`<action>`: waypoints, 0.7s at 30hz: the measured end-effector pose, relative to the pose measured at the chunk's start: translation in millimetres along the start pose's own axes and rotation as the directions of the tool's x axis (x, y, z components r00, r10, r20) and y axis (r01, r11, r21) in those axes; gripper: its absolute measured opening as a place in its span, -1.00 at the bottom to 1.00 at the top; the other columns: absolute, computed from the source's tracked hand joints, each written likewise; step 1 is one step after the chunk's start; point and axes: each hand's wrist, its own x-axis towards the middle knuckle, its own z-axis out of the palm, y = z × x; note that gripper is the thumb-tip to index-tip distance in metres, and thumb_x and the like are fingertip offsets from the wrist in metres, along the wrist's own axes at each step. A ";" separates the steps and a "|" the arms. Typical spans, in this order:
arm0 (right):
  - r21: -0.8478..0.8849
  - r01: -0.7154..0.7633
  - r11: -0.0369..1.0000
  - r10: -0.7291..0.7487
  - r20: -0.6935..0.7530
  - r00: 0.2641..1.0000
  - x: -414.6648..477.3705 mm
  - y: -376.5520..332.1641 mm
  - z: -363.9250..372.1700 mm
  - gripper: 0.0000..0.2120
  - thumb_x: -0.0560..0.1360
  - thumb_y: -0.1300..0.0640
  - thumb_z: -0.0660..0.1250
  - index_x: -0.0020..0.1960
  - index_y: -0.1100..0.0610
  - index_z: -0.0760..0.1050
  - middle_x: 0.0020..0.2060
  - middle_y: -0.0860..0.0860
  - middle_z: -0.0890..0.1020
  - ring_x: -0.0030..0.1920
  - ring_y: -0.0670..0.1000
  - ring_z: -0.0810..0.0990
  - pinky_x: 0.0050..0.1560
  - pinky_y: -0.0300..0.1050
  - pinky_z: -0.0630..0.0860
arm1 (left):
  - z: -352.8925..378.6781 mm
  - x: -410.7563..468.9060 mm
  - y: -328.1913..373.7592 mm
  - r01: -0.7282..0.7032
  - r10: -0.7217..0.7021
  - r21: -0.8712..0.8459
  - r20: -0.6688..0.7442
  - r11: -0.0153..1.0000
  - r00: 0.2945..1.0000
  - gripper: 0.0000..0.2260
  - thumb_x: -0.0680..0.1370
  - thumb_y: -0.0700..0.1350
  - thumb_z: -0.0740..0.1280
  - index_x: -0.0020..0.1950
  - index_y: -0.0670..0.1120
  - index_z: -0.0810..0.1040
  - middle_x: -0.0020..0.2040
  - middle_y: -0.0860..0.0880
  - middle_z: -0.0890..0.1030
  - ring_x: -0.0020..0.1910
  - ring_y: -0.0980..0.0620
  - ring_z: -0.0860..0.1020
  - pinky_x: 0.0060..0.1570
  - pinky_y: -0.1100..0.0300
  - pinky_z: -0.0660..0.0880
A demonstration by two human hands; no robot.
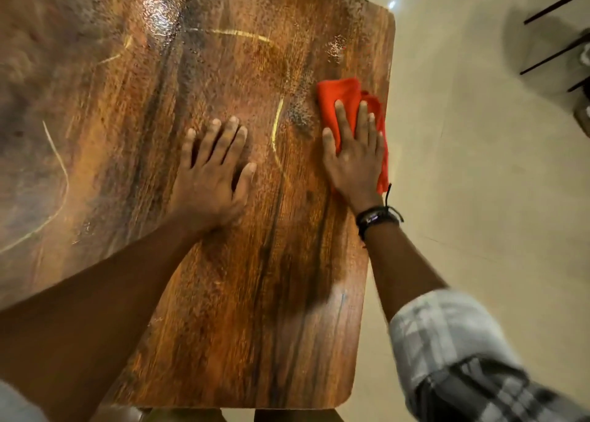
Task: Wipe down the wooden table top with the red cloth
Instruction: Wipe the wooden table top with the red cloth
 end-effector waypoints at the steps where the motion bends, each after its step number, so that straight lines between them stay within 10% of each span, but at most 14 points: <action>1: 0.011 0.021 1.000 -0.021 0.021 1.000 -25.7 -7.4 0.0 -0.42 0.63 -0.23 -0.04 0.60 -0.09 0.15 0.61 0.10 0.12 0.60 0.15 0.09 0.56 0.19 0.05 | 0.1 0.0 0.4 0.000 0.000 0.000 -0.002 1.000 1.000 -0.46 0.68 0.12 0.02 0.61 -0.11 0.17 0.63 -0.07 0.15 0.62 -0.08 0.04 0.56 -0.18 -0.09; 8: -0.026 0.206 0.978 -0.196 0.213 0.957 -176.6 -41.1 -0.6 -0.44 0.67 -0.22 -0.02 0.62 -0.16 -0.02 0.63 0.05 -0.05 0.63 0.08 -0.13 0.58 0.23 -0.07 | -0.9 0.9 1.6 -0.012 0.013 0.031 -0.018 0.999 1.000 -0.48 0.69 0.08 -0.03 0.61 -0.12 0.18 0.63 -0.07 0.16 0.62 -0.07 0.08 0.55 -0.20 -0.02; 21: 0.007 -0.003 1.000 0.002 0.161 0.987 60.5 -87.7 19.8 -0.48 0.67 -0.21 -0.03 0.61 -0.20 0.02 0.63 0.07 -0.02 0.62 0.16 -0.06 0.54 0.34 -0.11 | 0.8 1.5 -2.9 -0.003 0.003 0.014 0.025 1.000 1.000 -0.50 0.68 0.00 -0.04 0.63 -0.08 0.13 0.64 -0.03 0.10 0.63 -0.04 0.01 0.55 -0.22 -0.04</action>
